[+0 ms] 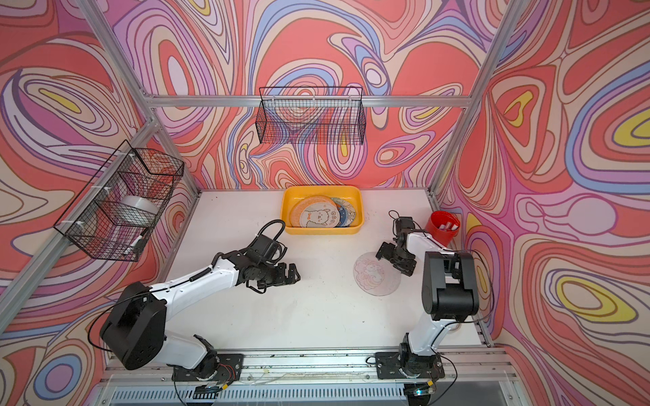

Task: Put the coasters into the storage box
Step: Move the coaster to the center of the board.

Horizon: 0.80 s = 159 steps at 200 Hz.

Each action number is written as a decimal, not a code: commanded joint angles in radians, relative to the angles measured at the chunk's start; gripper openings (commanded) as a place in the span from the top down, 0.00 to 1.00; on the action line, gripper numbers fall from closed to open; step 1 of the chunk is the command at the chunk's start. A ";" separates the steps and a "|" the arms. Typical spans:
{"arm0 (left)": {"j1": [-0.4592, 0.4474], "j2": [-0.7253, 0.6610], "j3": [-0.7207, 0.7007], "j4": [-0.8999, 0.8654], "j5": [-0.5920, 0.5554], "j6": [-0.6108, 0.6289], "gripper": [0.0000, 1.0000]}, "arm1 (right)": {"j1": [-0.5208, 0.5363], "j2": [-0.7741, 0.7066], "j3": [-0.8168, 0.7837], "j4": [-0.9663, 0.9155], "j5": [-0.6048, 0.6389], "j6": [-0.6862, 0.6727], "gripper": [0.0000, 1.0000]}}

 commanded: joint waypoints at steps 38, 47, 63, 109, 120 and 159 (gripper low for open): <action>-0.021 0.029 0.052 -0.008 -0.014 0.012 0.00 | 0.067 -0.059 -0.129 0.060 -0.243 0.074 0.02; -0.026 0.042 0.063 -0.004 -0.015 0.009 0.00 | 0.094 -0.064 -0.132 0.066 -0.252 0.090 0.02; -0.037 0.071 0.086 0.003 -0.015 0.008 0.00 | 0.154 -0.060 -0.128 0.081 -0.261 0.114 0.02; -0.046 0.160 0.160 0.009 -0.036 0.014 0.00 | 0.298 0.010 -0.073 0.119 -0.267 0.142 0.02; -0.045 0.184 0.181 0.011 -0.044 0.020 0.00 | 0.328 0.029 -0.057 0.125 -0.267 0.144 0.02; -0.049 0.279 0.261 0.031 -0.048 0.023 0.02 | 0.398 0.055 0.002 0.123 -0.263 0.109 0.02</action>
